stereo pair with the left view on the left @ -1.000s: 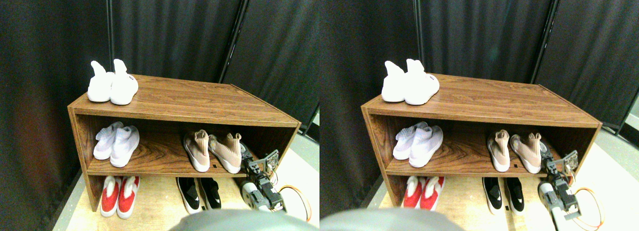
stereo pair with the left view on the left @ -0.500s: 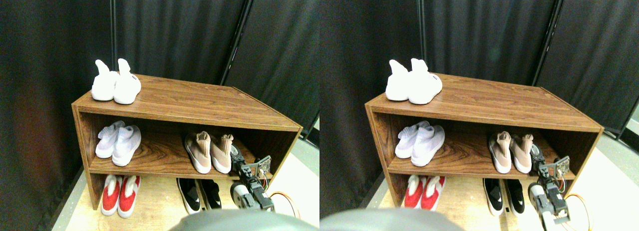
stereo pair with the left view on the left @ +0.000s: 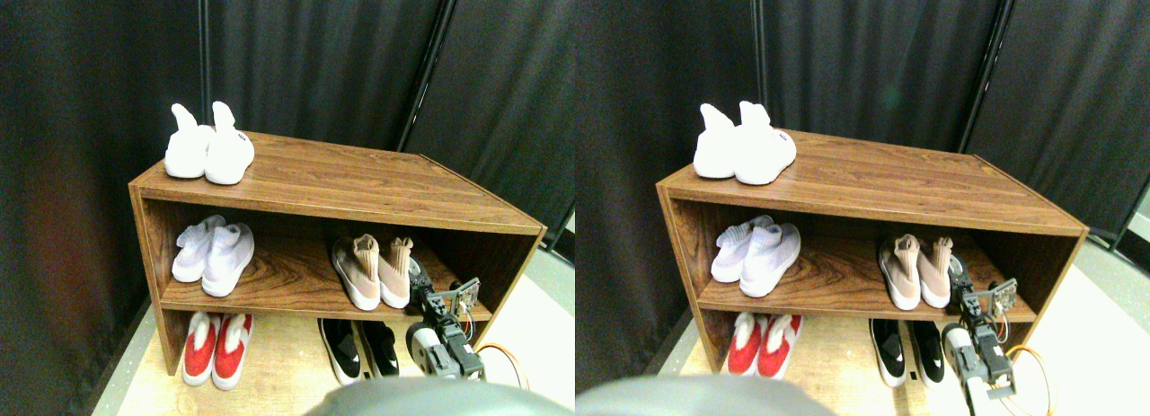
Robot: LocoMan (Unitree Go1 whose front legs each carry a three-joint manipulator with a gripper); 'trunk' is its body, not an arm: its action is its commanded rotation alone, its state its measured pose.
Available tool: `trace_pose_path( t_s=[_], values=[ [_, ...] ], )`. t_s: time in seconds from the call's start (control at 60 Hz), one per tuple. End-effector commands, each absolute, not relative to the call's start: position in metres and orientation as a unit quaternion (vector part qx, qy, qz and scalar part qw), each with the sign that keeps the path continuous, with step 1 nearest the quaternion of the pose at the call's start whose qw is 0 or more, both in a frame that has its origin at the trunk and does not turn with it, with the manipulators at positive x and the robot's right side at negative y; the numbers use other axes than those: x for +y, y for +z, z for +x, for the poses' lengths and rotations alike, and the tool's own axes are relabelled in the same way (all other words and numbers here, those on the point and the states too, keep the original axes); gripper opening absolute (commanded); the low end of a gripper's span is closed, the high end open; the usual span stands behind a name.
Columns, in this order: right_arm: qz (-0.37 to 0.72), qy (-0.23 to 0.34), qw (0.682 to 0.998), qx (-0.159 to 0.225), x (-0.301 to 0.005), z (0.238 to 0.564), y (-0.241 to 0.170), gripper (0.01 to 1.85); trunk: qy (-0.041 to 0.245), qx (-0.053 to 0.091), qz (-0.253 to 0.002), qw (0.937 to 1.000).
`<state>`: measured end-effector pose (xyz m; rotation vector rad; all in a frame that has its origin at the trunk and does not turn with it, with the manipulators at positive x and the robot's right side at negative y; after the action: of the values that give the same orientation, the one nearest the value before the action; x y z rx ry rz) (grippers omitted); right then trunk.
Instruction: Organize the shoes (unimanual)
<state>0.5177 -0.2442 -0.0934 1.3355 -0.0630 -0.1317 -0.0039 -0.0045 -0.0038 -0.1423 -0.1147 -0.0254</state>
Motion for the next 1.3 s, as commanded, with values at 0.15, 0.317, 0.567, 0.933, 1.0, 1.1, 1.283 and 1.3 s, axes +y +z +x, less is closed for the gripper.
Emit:
trace_pose_path(
  t_s=[0.15, 0.317, 0.567, 0.933, 1.0, 1.1, 1.283, 1.3],
  values=[
    [0.636, -0.052, 0.769, -0.033, -0.240, 0.517, -0.089, 0.06, -0.005, -0.046, -0.081, 0.9956],
    [0.633, -0.052, 0.771, -0.040, -0.242, 0.515, -0.088, 0.06, -0.008, -0.046, -0.079, 0.9957],
    [0.626, -0.045, 0.777, -0.037, -0.250, 0.515, -0.086, 0.06, -0.011, -0.046, -0.077, 0.9959],
    [0.595, -0.040, 0.800, -0.070, -0.268, 0.503, -0.064, 0.06, -0.026, -0.054, -0.067, 0.9960],
    [0.593, -0.025, 0.803, -0.062, -0.272, 0.499, -0.058, 0.06, -0.028, -0.055, -0.066, 0.9959],
    [0.586, -0.021, 0.807, -0.067, -0.278, 0.490, -0.052, 0.06, -0.032, -0.057, -0.063, 0.9959],
    [0.580, -0.012, 0.808, -0.099, -0.285, 0.458, -0.039, 0.06, -0.037, -0.056, -0.060, 0.9959],
    [0.580, -0.012, 0.808, -0.099, -0.285, 0.458, -0.039, 0.06, -0.038, -0.056, -0.059, 0.9959]
  ],
)
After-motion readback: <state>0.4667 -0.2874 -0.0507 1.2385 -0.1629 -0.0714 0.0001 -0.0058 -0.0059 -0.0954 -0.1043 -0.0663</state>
